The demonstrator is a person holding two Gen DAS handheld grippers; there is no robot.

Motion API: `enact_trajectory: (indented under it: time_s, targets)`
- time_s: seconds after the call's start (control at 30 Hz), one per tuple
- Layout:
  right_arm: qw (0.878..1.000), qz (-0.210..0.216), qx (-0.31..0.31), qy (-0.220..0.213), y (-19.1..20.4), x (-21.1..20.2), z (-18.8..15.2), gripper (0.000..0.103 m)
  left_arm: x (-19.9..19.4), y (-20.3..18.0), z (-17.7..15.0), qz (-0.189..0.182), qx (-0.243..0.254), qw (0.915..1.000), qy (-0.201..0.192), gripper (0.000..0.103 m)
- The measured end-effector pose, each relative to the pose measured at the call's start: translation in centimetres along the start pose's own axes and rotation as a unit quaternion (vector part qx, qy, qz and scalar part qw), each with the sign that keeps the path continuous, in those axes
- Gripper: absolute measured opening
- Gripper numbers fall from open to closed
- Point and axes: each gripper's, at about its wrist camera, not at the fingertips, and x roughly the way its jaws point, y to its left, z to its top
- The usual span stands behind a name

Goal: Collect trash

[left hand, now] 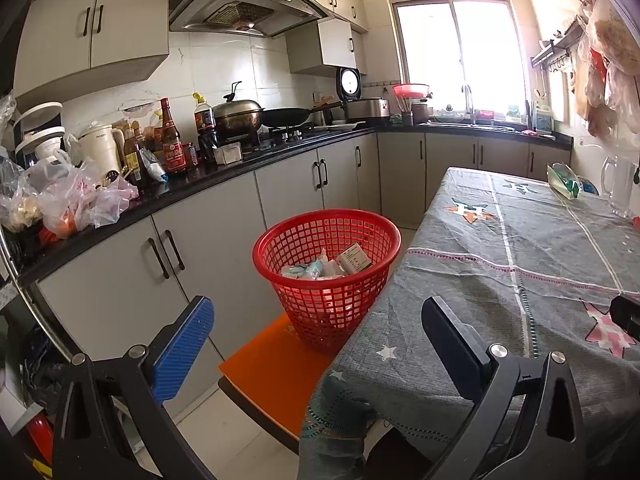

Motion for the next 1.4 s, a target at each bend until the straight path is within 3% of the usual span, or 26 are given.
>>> enact_trajectory:
  time_s: [1.4]
  targets:
    - [0.999, 0.0, -0.028, 0.023, 1.7, 1.1, -0.5, 0.099, 0.8, 1.1, -0.4, 0.003, -0.006, 0.9999, 0.009, 0.103]
